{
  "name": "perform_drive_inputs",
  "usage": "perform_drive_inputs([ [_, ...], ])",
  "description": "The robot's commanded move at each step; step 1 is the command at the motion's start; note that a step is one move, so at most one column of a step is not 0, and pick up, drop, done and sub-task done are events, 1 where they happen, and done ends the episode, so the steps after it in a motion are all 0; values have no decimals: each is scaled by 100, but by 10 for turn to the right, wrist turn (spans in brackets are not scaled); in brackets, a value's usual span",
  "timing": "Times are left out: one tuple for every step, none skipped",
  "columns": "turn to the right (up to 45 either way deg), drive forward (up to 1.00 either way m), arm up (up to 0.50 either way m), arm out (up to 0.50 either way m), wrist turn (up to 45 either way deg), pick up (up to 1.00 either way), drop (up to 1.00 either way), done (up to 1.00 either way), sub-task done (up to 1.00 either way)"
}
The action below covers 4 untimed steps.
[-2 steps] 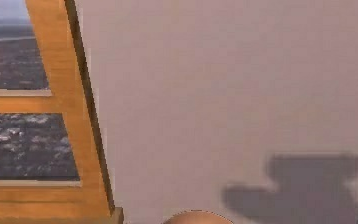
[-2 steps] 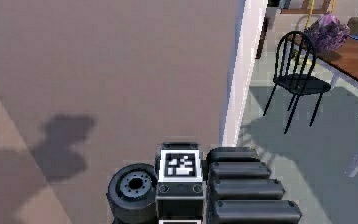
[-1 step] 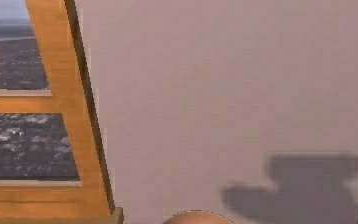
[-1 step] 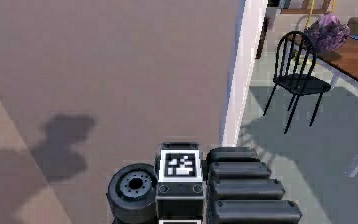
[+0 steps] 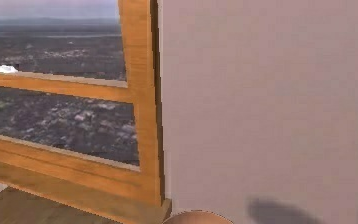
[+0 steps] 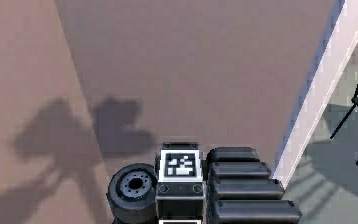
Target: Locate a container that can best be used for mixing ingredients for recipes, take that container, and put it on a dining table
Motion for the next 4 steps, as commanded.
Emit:
perform_drive_inputs([
  [240,0,0,0,0,0,0,0,0],
  [-60,0,0,0,0,0,0,0,0],
  [0,15,0,0,0,0,0,0,0],
  [-240,0,0,0,0,0,0,0,0],
])
